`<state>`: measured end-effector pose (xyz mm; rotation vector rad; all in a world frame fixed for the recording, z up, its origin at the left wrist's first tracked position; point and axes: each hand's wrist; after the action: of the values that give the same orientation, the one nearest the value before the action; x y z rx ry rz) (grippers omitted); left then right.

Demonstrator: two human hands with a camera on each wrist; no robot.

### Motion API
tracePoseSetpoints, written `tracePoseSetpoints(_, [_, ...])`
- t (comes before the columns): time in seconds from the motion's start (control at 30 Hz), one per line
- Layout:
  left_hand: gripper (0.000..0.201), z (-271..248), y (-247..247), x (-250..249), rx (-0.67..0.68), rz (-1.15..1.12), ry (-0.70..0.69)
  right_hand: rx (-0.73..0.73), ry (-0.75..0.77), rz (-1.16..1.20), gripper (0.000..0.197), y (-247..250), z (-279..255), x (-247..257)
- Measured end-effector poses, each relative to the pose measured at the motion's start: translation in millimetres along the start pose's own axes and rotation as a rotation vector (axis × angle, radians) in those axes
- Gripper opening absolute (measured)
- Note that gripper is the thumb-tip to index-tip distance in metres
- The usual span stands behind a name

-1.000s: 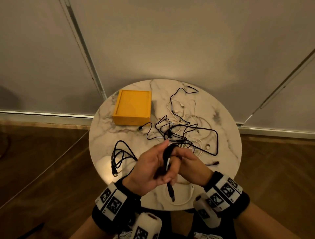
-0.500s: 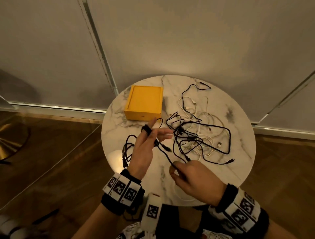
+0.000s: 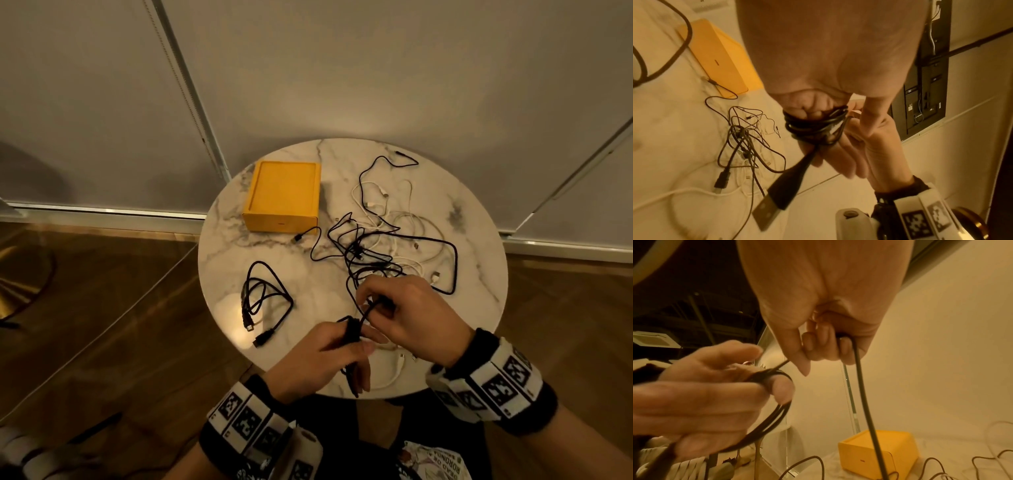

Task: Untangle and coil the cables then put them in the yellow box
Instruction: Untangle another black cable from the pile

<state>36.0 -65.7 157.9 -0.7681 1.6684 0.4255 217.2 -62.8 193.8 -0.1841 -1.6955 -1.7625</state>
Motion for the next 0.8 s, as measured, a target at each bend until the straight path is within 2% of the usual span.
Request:
tracePoseSetpoints(0.07, [0.023, 2, -3, 0, 0.002, -0.013, -0.011, 0.005, 0.008, 0.008, 0.017, 1, 0, 0])
tracePoseSetpoints(0.17, [0.027, 5, -4, -3, 0.039, -0.073, -0.038, -0.023, -0.013, 0.057, 0.013, 3, 5, -4])
tracePoseSetpoints(0.27, [0.029, 5, -7, -11, 0.110, -0.202, -0.087, -0.051, -0.109, 0.091, 0.014, -2, 9, -11])
tracePoseSetpoints(0.37, [0.029, 4, -14, -20, 0.153, -0.440, -0.157, 0.069, -0.149, 0.175, 0.009, -19, 4, -12])
tracePoseSetpoints(0.47, [0.033, 6, -14, -25, 0.105, -0.618, -0.214, 0.152, -0.221, 0.312, 0.014, -38, 1, -7])
tracePoseSetpoints(0.53, [0.040, 7, -10, -29, 0.091, -0.722, -0.261, 0.153, -0.286, 0.242, 0.012, -50, 2, -7])
tracePoseSetpoints(0.6, [0.045, 7, -4, -35, 0.064, -0.795, -0.305, 0.189, -0.274, 0.161, 0.029, -61, 0, -9])
tracePoseSetpoints(0.67, [0.042, 9, 3, -41, 0.021, -0.826, -0.324, 0.182, -0.229, 0.114, 0.037, -67, -3, -12])
tracePoseSetpoints(0.73, [0.038, 11, 10, -44, 0.001, -0.890, -0.337, 0.177, -0.172, 0.071, 0.032, -65, -5, -7])
tracePoseSetpoints(0.8, [0.037, 14, 15, -47, -0.011, -0.927, -0.375, 0.152, -0.131, -0.001, 0.009, -58, -6, -3])
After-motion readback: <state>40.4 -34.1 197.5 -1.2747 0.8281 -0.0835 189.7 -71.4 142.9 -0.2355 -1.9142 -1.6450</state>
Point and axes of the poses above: each hand's wrist, its own z-axis towards the middle knuckle, its own y-axis out of the back of the hand, x = y × z, and after that the axes turned 3 degrees about -z, right-handed
